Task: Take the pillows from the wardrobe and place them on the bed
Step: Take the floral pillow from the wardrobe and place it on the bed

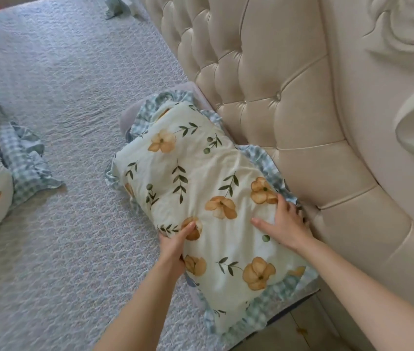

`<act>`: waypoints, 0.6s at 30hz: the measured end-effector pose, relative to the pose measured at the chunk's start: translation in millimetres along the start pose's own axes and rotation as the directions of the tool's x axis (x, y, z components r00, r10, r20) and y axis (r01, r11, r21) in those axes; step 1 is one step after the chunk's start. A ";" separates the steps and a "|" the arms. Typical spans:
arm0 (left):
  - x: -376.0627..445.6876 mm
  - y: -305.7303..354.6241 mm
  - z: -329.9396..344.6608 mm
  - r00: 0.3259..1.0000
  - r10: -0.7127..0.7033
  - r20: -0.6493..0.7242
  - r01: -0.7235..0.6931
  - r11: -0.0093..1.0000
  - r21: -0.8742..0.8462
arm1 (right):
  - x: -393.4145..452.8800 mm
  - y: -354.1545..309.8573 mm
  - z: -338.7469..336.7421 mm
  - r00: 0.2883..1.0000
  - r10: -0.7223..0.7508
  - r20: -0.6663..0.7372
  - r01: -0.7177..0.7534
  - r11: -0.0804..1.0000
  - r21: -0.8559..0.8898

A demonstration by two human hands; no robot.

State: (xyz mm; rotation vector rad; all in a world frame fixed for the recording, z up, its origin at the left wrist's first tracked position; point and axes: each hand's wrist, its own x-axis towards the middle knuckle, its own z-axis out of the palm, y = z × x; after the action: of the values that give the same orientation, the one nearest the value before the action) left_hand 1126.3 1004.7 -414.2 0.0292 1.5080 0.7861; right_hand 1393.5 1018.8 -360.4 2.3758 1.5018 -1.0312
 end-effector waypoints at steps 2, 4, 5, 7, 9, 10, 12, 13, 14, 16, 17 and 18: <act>2.9 10.6 4.1 0.999 0.039 0.009 -0.039 0.999 0.010 | 1.8 -8.9 -1.6 0.999 -0.031 -0.027 0.031 0.999 -0.018; 6.8 24.9 9.5 0.996 0.091 0.024 -0.092 0.996 0.020 | 5.0 -19.2 -5.8 0.995 -0.070 -0.068 0.069 0.997 -0.019; 9.8 33.8 11.9 0.992 0.126 0.032 -0.127 0.992 0.025 | 7.1 -23.6 -9.5 0.992 -0.092 -0.091 0.090 0.996 -0.025; 15.3 53.8 17.9 0.981 0.188 0.048 -0.190 0.981 0.041 | 11.8 -30.2 -18.4 0.983 -0.127 -0.132 0.124 0.992 -0.035; 19.8 73.6 26.3 0.975 0.214 0.057 -0.217 0.975 0.056 | 16.3 -34.0 -25.0 0.977 -0.128 -0.170 0.127 0.992 -0.018; 21.9 82.1 30.2 0.976 0.212 0.056 -0.215 0.975 0.059 | 18.3 -35.2 -25.5 0.975 -0.116 -0.188 0.117 0.993 -0.008; 26.0 92.2 33.3 0.981 0.192 0.029 -0.194 0.977 0.088 | 20.6 -36.7 -20.2 0.977 -0.081 -0.195 0.082 0.997 -0.003; 27.5 92.3 31.7 0.985 0.171 0.013 -0.171 0.979 0.115 | 21.1 -36.8 -15.2 0.982 -0.063 -0.176 0.063 0.998 -0.007; 27.3 89.3 29.2 0.990 0.138 0.008 -0.137 0.980 0.147 | 21.0 -35.8 -9.5 0.988 -0.044 -0.147 0.044 0.999 -0.005; 23.7 76.0 24.2 0.999 0.031 0.034 -0.038 0.973 0.227 | 21.2 -32.3 0.3 0.996 -0.005 -0.090 0.007 1.000 0.022; 20.0 66.5 21.0 0.998 -0.029 0.051 0.014 0.963 0.267 | 21.5 -30.5 3.5 0.997 0.005 -0.080 -0.003 1.000 0.030; 15.9 55.9 17.3 0.995 -0.076 0.063 0.053 0.950 0.307 | 21.9 -29.3 5.1 0.996 0.008 -0.083 -0.006 1.000 0.028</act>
State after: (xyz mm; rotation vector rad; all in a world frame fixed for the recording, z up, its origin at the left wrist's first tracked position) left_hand 1114.9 1062.4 -399.3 0.2367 1.5395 0.4880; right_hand 1372.2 1047.0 -371.1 2.4705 1.5143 -0.9691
